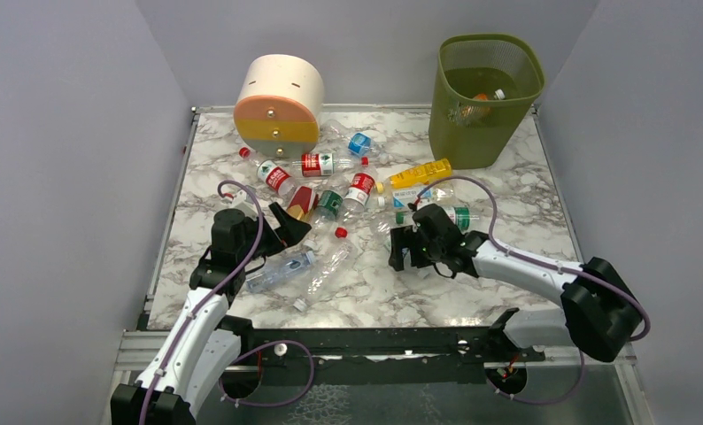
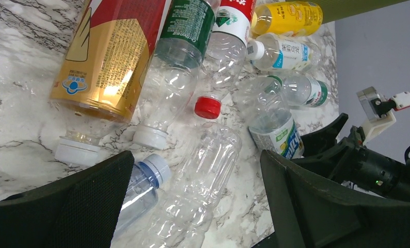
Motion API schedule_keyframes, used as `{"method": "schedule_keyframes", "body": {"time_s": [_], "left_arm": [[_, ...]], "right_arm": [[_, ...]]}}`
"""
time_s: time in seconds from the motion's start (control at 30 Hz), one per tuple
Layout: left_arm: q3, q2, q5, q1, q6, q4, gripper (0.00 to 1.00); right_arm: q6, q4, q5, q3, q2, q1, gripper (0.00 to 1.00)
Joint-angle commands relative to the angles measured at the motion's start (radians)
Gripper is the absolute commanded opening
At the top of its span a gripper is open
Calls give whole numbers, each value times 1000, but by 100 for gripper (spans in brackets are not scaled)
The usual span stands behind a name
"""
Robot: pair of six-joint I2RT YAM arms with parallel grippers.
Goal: Put the plastic bottles in the bin
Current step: Pick up the plastic bottle at the center of the board.
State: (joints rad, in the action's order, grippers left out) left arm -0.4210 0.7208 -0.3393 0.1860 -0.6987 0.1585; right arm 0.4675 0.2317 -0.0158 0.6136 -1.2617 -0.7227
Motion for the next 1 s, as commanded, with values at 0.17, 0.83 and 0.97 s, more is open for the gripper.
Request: {"method": "schedule_keyframes", "body": {"time_s": [0.17,0.83,0.97], "left_arm": [[18,-10,6,7,-4,-31,99],[24,13,8,7,-5,-51,99],[25,17,8,9,-7,-57,99]], "right_arm": [[-51,57,-244,125,-148,-57,98],[-107,75,-216,167,-79,-68,71],[-104,109,-219,214,-21,-68,71]]}}
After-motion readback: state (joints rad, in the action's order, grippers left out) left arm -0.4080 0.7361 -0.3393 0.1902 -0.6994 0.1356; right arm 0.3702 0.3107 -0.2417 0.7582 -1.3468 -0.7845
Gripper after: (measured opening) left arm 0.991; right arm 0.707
